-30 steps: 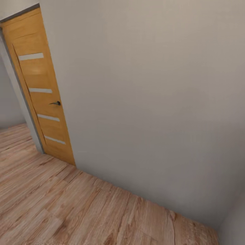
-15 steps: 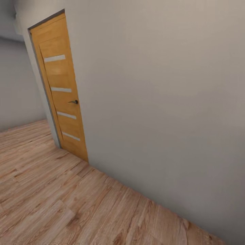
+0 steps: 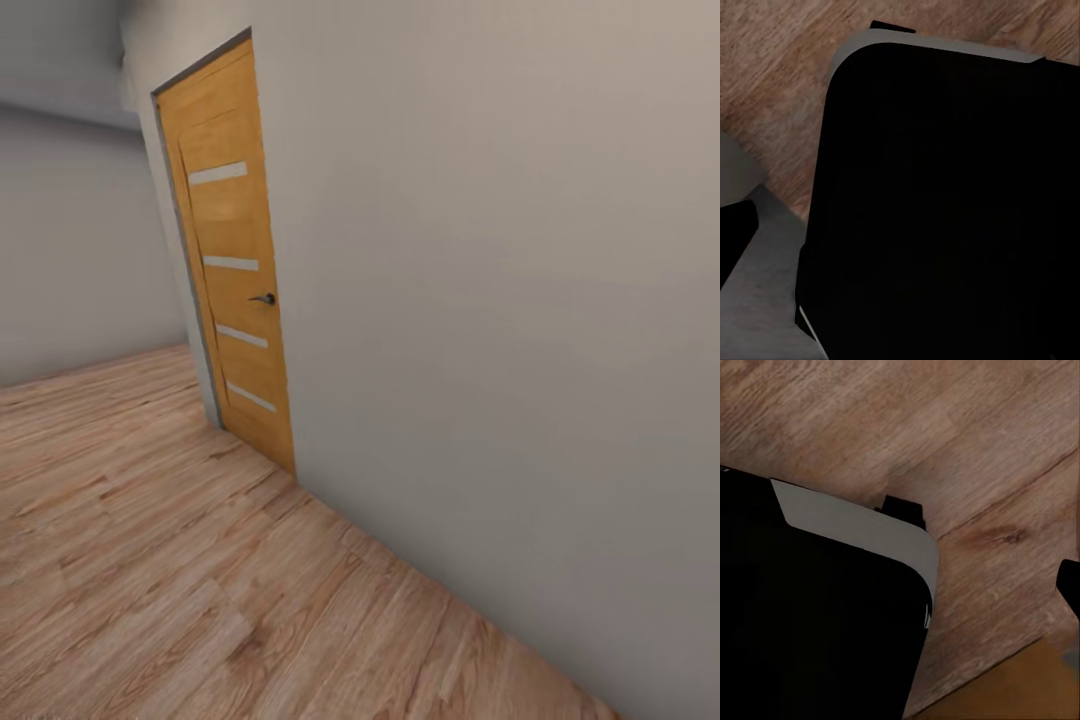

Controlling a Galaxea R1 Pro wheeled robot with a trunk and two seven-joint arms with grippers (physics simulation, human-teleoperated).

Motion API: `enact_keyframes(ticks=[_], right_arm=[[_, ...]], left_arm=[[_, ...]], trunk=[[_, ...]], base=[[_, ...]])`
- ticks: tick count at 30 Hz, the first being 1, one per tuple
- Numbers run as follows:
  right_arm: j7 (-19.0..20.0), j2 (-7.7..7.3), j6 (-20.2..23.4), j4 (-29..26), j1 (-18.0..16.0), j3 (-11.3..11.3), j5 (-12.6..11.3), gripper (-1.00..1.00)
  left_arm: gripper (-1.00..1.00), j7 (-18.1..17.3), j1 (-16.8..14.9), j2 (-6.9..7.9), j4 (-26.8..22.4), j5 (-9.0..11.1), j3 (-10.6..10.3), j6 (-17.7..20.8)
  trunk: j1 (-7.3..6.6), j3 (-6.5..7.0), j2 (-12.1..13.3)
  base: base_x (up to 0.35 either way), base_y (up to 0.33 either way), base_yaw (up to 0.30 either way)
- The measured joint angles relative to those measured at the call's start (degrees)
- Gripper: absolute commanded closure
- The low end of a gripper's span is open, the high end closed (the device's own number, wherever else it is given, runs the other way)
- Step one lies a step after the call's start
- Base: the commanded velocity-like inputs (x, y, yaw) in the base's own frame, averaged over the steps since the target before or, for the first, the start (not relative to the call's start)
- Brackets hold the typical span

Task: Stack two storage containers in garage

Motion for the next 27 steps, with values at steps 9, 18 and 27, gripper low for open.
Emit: enact_keyframes(ticks=[9, 18, 27], right_arm=[[0.0, 0.00, 0.0, 0.0, 0.0, 0.0, 0.1, -1.00], [0.0, -0.09, -0.2, -0.1, 0.0, 0.0, 0.2, -1.00], [0.0, -0.09, -0.1, -0.1, 0.0, 0.1, 0.2, -1.00]], left_arm=[[-1.00, 0.0, 0.0, 0.00, 0.0, 0.0, 0.0, 0.0], [-1.00, 0.0, 0.0, 0.00, 0.0, 0.0, 0.0, 0.0], [-1.00, 0.0, 0.0, 0.00, 0.0, 0.0, 0.0, 0.0]], trunk=[[0.00, 0.00, 0.0], [-0.01, 0.00, 0.0], [-0.01, 0.00, 0.0]], base=[[0.201, 0.000, 0.268], [0.258, 0.000, 0.272], [0.316, 0.000, 0.274]])
